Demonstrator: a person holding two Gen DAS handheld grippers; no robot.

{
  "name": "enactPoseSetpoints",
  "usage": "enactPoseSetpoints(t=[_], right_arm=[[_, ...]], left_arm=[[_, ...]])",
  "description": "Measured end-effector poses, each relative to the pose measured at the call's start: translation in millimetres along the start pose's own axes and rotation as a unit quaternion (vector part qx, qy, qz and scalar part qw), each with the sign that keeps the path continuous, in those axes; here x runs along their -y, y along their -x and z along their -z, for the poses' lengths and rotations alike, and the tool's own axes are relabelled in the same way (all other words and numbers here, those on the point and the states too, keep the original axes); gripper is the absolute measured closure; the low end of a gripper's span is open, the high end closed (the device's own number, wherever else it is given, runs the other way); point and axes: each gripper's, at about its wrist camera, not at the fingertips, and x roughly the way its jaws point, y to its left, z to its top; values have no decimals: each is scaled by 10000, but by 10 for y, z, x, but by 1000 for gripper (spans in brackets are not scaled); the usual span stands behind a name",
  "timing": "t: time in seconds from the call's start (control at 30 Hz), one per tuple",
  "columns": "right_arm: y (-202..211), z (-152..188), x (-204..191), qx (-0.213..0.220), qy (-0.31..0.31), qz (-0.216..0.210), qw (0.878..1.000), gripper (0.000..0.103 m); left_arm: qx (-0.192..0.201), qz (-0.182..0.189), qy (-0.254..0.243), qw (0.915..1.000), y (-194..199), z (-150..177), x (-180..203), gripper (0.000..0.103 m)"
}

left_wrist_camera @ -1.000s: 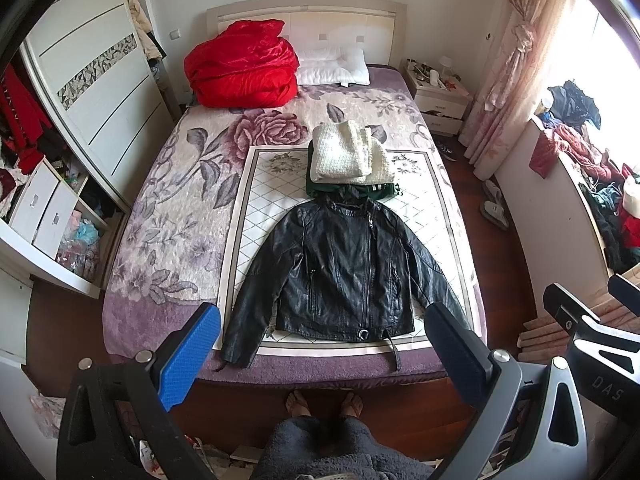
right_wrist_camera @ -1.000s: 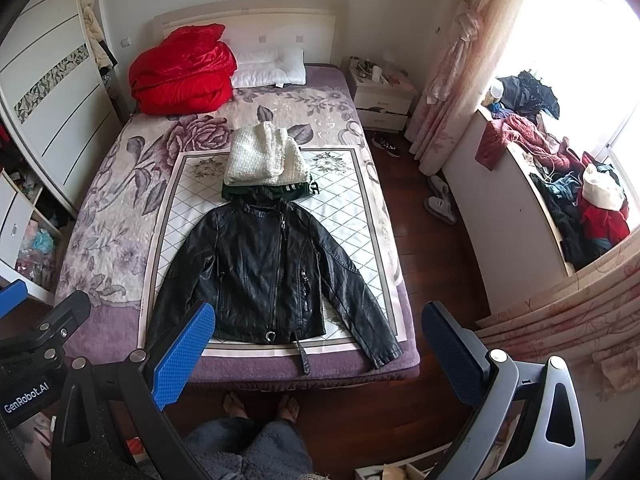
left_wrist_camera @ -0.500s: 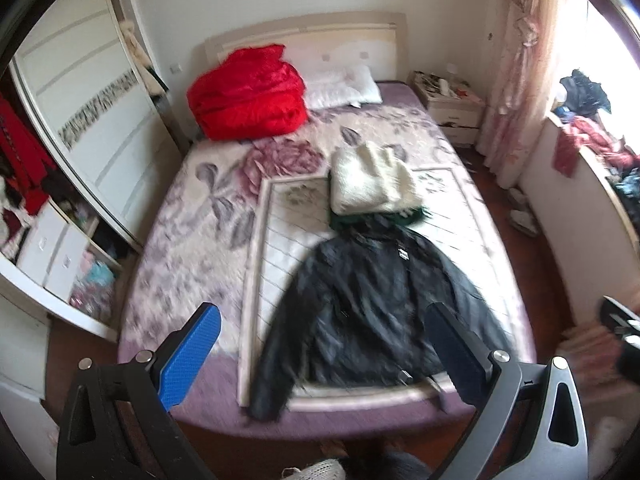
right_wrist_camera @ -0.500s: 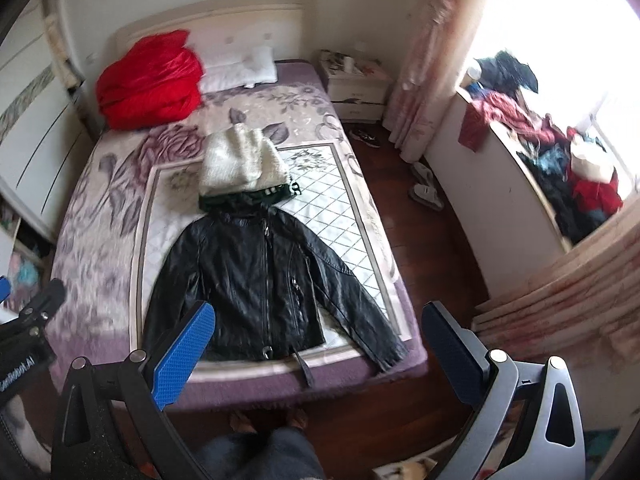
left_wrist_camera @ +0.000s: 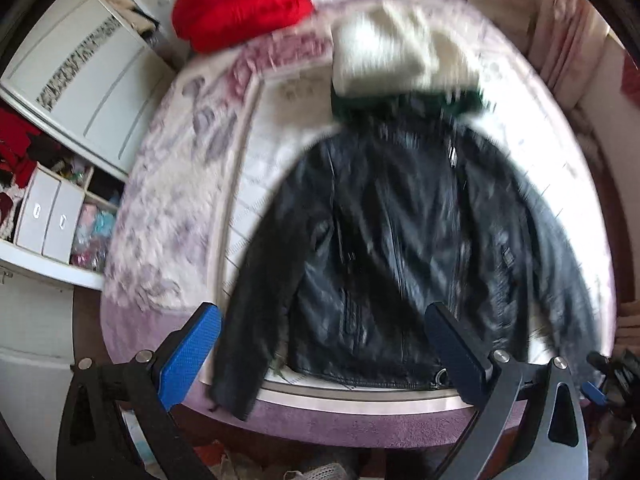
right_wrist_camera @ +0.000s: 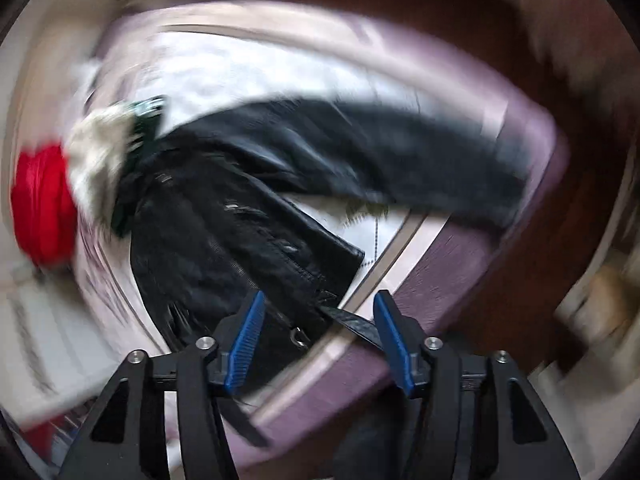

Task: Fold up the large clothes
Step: 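Grasp the jacket sleeve with the right tool and lift it across the body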

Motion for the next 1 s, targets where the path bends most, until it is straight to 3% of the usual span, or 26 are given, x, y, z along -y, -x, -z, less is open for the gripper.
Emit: enactPoseSetpoints(t=[0.13, 0.27, 0.33, 0.37, 0.4, 0.47, 0.57, 0.67, 0.7, 0.77, 0.83, 0.87, 0.93, 0.97, 1.0], right_arm=[[-1090, -286, 681, -82, -1054, -679, 9921, 42], [-1766, -448, 1042, 460, -1610, -1160, 9790, 41], [-1772, -391, 1041, 769, -1817, -1455, 9695, 37], [-1720, -340, 1032, 1041, -1827, -1590, 9646, 41], [-1671, -313, 1037, 1264, -1810, -1762, 9593, 52], [-1578, -289, 1056, 1622, -1773, -1859, 9527, 52], [-1651, -376, 1131, 1824, -1718, -1889, 9495, 51], [-1765, -506, 1190, 1944, -1698, -2020, 9448, 51], [-1783, -522, 1193, 2041, -1743, -2135, 9393, 58], [-1635, -541, 1209, 2419, -1937, -1989, 9297, 96], [-1523, -493, 1153, 2708, -1995, -2034, 9195, 96], [-1491, -491, 1130, 2769, -1865, -2054, 9200, 96], [-1514, -538, 1063, 2686, -1556, -1762, 9341, 90], [-1612, -615, 1081, 2455, -1570, -1658, 9421, 63], [-1705, -703, 1103, 2246, -1680, -1841, 9420, 46]], left_arm=[[-417, -167, -178, 9988, -691, 127, 292, 0], [-471, -406, -442, 9971, -1225, 207, 586, 0], [-553, -359, -492, 9966, -1391, 213, 683, 0], [-587, -316, -517, 9964, -1465, 211, 737, 0], [-591, -301, -551, 9963, -1517, 207, 786, 0], [-387, -339, -682, 9963, -1561, 190, 888, 0], [32, -496, -912, 9946, -1578, 183, 1028, 0], [-25, -416, -881, 9952, -1698, 166, 1117, 0], [-88, -375, -811, 9960, -1732, 156, 1115, 0], [-168, -334, -688, 9969, -1779, 142, 1103, 0], [-209, -348, -616, 9973, -1803, 126, 1088, 0], [-230, -347, -579, 9975, -1808, 128, 1080, 0], [-292, -330, -510, 9977, -1821, 122, 1073, 0], [-317, -302, -473, 9979, -1830, 118, 1077, 0], [-342, -277, -427, 9981, -1833, 110, 1083, 0]])
